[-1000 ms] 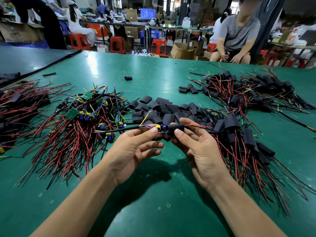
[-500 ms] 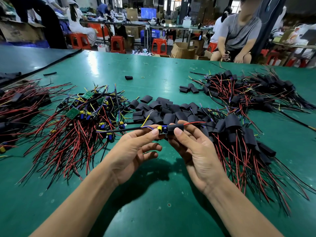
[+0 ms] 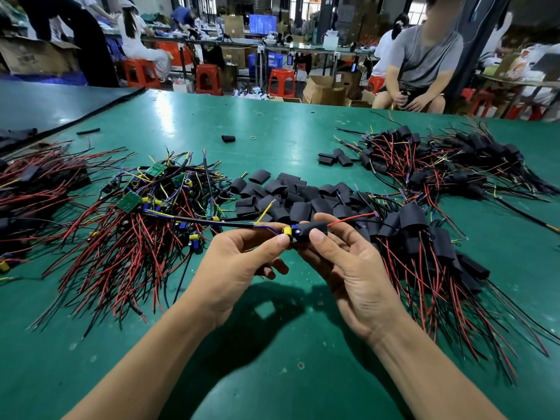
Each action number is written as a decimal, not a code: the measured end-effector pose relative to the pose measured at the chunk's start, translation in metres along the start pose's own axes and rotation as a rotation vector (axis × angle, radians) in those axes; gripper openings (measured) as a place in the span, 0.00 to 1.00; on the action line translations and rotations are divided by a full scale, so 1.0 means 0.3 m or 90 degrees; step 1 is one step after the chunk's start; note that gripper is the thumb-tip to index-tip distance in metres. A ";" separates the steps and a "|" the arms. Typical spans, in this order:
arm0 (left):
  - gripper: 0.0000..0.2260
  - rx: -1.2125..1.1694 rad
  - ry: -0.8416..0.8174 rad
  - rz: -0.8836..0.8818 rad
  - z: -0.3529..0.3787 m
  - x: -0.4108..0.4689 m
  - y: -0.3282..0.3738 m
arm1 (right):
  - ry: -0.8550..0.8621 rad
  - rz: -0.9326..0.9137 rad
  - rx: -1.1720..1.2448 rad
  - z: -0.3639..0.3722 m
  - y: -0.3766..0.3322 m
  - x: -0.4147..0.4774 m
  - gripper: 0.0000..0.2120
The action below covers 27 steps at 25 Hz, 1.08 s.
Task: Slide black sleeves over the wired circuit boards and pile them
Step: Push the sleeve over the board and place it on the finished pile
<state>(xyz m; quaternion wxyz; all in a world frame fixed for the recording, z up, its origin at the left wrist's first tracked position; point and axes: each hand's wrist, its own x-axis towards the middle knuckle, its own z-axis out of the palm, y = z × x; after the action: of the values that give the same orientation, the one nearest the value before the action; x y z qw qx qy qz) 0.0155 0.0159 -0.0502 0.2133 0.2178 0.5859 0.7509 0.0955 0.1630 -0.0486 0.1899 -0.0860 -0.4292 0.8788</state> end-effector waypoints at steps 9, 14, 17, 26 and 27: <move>0.09 0.060 0.001 0.048 -0.016 0.010 -0.008 | 0.014 0.058 0.055 -0.011 0.022 0.009 0.19; 0.08 0.156 0.015 0.087 -0.018 0.007 -0.022 | 0.016 0.035 -0.003 -0.014 0.033 0.010 0.21; 0.09 0.141 0.028 0.082 -0.009 0.003 -0.030 | 0.013 0.033 -0.018 -0.016 0.041 0.005 0.20; 0.14 0.031 0.068 -0.007 0.007 0.002 -0.048 | 0.000 0.055 0.000 -0.014 0.062 0.004 0.15; 0.13 0.026 0.069 -0.011 0.007 0.000 -0.044 | 0.001 0.056 -0.007 -0.014 0.063 0.004 0.17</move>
<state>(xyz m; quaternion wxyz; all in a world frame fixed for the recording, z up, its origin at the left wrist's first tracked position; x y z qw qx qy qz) 0.0176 0.0206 -0.0627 0.1836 0.1761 0.6139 0.7472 0.0908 0.1560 -0.0661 0.1508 -0.1068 -0.4298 0.8838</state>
